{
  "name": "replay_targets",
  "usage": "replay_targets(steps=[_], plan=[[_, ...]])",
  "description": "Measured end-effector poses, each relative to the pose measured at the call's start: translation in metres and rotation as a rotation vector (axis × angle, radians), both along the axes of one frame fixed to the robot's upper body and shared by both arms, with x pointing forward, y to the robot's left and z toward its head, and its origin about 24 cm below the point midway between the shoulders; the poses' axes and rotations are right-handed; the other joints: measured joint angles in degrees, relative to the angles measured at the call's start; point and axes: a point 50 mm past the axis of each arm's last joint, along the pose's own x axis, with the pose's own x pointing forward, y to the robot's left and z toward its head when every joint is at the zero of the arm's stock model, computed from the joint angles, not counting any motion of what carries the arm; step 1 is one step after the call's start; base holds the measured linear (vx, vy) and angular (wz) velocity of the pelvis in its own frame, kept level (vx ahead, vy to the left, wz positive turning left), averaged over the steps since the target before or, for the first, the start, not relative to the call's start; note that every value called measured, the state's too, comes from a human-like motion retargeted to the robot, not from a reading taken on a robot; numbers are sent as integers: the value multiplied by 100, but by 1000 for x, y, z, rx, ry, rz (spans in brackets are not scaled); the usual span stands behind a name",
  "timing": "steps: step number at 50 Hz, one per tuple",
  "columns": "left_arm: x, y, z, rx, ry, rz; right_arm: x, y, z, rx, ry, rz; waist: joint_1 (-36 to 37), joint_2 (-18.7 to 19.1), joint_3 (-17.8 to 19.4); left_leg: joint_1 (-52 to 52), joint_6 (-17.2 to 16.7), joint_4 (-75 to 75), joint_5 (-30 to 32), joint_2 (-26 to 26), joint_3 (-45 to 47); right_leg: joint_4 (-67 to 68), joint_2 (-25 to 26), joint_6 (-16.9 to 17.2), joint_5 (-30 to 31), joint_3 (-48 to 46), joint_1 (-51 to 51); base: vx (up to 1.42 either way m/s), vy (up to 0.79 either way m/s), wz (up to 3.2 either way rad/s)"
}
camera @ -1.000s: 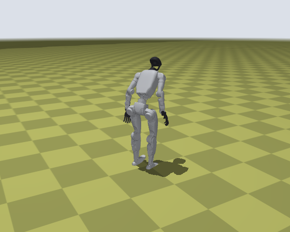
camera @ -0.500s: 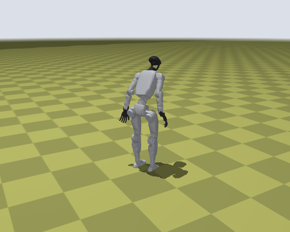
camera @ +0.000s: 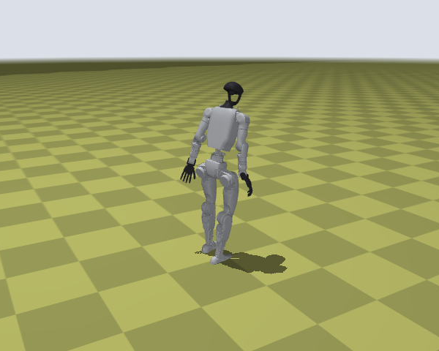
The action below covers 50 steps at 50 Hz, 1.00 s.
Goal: Upper body actions
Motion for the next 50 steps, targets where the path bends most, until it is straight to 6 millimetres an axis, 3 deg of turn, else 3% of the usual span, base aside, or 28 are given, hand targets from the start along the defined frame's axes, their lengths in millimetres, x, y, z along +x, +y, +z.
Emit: replay_targets(steps=[3, 5, 8, 10, 11, 13, 15, 18, 19, 20, 22, 27, 32, 37, 40, 43, 47, 50], plan=[[4, -4, -1, 9, 3, -32, -13, -6, -3, -1, 26, -67, -2, 93, -2, 60, -756, 407, -306, -326, -803, -11, 76, -64, 55, -31, -35, -12, -13, 51], [4, -9, -2, 9, 10, -39, -24, -12, -5, -4, 74, -108, 188, 67, -43, 79, -1204, 772, -508, -474, -827, 16, 33, -12, 97, 116, -93, -15, -7, -39], [-3, -17, -5, 0, 7, -27, -40, -21, -8, -19, 151, -165, 547, -1, -199, 226, -1423, 1080, -738, -361, 13, 22, -66, 82, 166, 238, -192, -5, 0, -76], [-9, -20, -6, 2, 5, -21, -50, -25, -8, -24, 183, -205, 511, 69, -332, 415, -1339, 995, -1111, -198, 406, 5, -68, 144, 136, 182, -207, -3, -4, 15], [-13, -20, -6, 8, 10, -21, -54, -26, -9, -23, 193, -225, 440, 148, -359, 461, -1227, 845, -910, -88, 366, -12, 42, 88, 124, 252, -182, -5, -8, 51], [-17, -19, -6, 26, 23, -24, -61, -26, -10, -12, 206, -266, 259, 166, -390, 468, -699, 709, -773, 0, 351, -39, -61, 86, 95, 72, -111, -1, -6, 66], [-21, -15, -6, 51, 42, -32, -67, -24, -11, 8, 210, -303, 152, 140, -395, 424, -432, 498, -729, -283, -445, -62, -85, 29, 68, 88, -17, 1, -6, 51], [-23, -12, -5, 79, 69, -42, -77, -23, -12, 23, 224, -327, 110, 54, -379, 359, 216, -181, -49, -577, -1625, 3, -255, 7, 26, 42, 107, -3, -5, 36], [-22, -12, -5, 83, 70, -38, -80, -23, -12, 19, 230, -325, 33, 75, -410, 432, 127, -71, -67, -197, -822, 68, -275, -16, -8, -30, 83, -1, 1, 75], [-21, -11, -5, 86, 69, -31, -82, -24, -12, 13, 235, -320, -77, 118, -457, 533, -73, 194, -174, 391, 630, 145, -285, -44, -48, -142, 34, -1, 3, 75], [-23, -13, -5, 81, 55, -6, -87, -26, -12, -9, 256, -295, -151, 100, -556, 711, -36, 260, -104, 814, 1575, 210, -346, -95, -78, -187, 12, 0, 2, 26], [-34, -13, -5, 80, 47, 26, -97, -26, -13, -37, 306, -275, -232, 24, -768, 749, 71, 40, 402, 1091, 880, 321, -420, -164, -146, -104, 76, 5, 0, -11], [-41, -9, -5, 100, 82, 19, -104, -23, -14, 17, 306, -361, -406, -90, -1053, 740, 484, -237, 1057, 1285, 614, 302, -618, -157, -172, -105, 75, 4, 1, 7], [-29, -12, -5, 80, 62, -11, -110, -23, -15, 58, 317, -442, -441, 30, -1080, 805, 1, -276, 1447, 1498, 627, 209, -612, -102, -134, -248, 138, -2, 12, 21], [-18, -18, -6, 55, 20, -33, -113, -24, -15, 72, 342, -455, -325, 82, -1067, 882, -347, -148, 1220, 1480, 828, 189, -614, -40, -99, -228, 119, -4, 15, -7], [-11, -21, -6, 41, -6, -60, -112, -27, -15, 70, 370, -426, -115, 168, -1067, 959, -965, -19, 911, 1384, 666, 200, -531, 28, -49, -97, 48, -3, 21, -40], [-15, -24, -6, 37, 2, -82, -104, -31, -14, 61, 387, -360, -39, 313, -1074, 1133, -1582, 42, 287, 1126, -148, 203, -426, 144, 22, 13, 14, -1, 24, -37], [-27, -24, -7, 42, 44, -90, -92, -33, -14, 70, 382, -304, -58, 386, -1112, 1277, -1669, 45, 173, 927, -719, 227, -374, 240, 69, 159, -32, -1, 32, -50]])
